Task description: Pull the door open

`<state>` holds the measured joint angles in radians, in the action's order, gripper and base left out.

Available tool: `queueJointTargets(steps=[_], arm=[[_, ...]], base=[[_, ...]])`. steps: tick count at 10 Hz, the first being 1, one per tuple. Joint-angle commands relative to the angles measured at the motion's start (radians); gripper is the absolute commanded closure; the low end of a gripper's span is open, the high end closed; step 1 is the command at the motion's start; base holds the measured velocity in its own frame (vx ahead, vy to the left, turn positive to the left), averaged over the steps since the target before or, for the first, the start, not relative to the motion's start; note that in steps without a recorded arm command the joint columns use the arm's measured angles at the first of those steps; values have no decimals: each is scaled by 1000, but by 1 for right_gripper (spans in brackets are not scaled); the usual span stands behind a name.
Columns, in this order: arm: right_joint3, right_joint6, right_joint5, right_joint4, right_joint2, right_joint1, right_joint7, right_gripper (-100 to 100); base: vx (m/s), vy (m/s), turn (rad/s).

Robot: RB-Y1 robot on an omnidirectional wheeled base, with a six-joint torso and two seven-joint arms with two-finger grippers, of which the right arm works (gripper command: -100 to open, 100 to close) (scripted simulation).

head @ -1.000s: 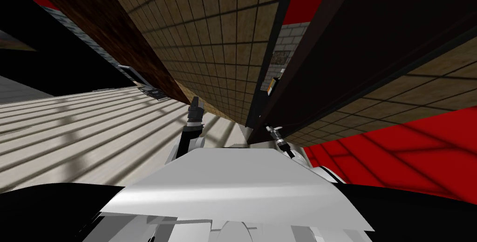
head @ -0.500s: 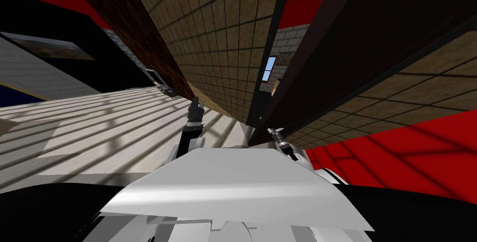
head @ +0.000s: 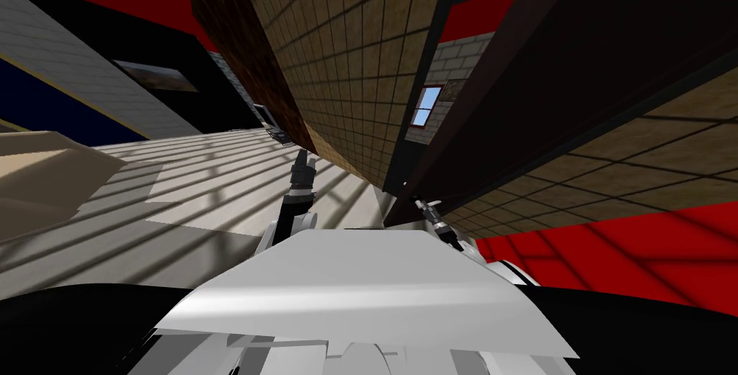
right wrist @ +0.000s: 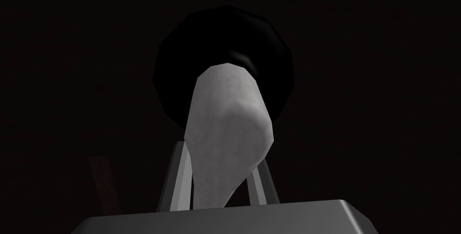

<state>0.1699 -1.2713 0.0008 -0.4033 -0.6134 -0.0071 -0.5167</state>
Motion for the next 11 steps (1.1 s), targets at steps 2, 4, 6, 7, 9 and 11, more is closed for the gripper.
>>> queueJointTargets(steps=[2, 4, 6, 7, 9, 11], arm=[[-2, -12, -5, -23, -12, 30, -2, 100], [-2, -29, -7, -15, -15, 35, -3, 100], [-1, -38, -8, -10, -17, 39, -4, 100], [-1, -49, -9, -4, -20, 42, -5, 100], [2, -57, -7, 13, -17, 35, -7, 100], [-9, -25, -6, 11, -1, 15, 6, 100]], base=[[-149, -76, 131], [-169, -95, 180], [-150, -63, 97], [-136, -58, 135], [-109, -45, 81], [-159, -65, 170]])
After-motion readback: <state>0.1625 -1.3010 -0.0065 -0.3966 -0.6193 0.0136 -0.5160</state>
